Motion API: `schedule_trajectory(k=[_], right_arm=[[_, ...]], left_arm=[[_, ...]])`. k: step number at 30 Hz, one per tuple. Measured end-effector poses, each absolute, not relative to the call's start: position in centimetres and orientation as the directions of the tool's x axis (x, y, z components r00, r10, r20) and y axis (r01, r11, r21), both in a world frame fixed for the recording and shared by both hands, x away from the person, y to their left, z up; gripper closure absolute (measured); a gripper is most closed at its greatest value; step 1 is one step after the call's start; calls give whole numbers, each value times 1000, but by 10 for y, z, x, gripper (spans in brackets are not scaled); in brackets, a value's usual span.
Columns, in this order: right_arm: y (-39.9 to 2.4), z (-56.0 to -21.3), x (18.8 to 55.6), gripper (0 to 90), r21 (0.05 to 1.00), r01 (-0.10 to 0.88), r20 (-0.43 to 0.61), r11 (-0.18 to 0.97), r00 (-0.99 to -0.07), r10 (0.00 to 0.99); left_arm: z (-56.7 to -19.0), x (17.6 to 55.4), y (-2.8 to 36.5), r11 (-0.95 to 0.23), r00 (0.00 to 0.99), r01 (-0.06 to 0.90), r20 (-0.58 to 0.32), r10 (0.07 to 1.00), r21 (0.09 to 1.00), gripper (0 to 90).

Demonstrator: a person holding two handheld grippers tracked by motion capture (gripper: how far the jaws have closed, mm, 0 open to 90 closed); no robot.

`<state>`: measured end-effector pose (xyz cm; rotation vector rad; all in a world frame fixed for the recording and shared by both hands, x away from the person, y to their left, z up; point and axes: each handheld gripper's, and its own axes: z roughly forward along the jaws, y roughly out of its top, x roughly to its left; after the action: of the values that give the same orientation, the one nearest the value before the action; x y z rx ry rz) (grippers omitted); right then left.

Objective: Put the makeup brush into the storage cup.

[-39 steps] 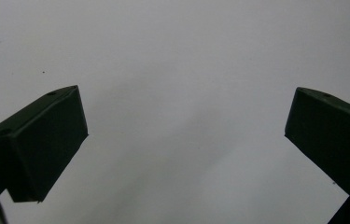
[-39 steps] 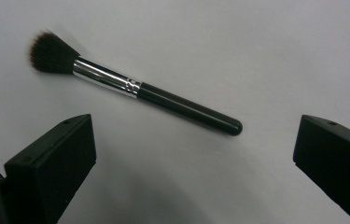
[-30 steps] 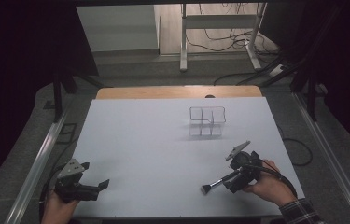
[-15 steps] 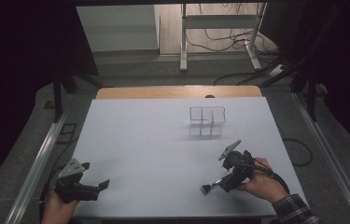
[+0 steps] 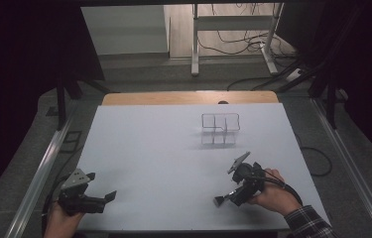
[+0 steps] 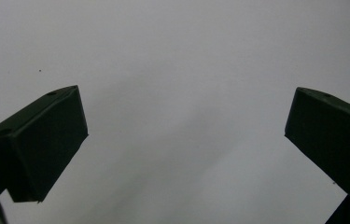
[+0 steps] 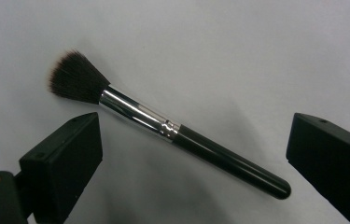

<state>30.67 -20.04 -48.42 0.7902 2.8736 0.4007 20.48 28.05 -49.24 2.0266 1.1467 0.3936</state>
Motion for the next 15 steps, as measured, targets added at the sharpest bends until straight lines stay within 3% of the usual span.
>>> schedule_trajectory(k=[11,15], right_arm=[[-196,-497,308,104,244,444,-57,862,-881,469],[-194,-499,307,174,239,426,-56,873,-891,450]], left_arm=[[-492,205,280,-308,550,597,-98,830,740,0],[-493,205,280,-310,551,599,-99,829,738,0]])
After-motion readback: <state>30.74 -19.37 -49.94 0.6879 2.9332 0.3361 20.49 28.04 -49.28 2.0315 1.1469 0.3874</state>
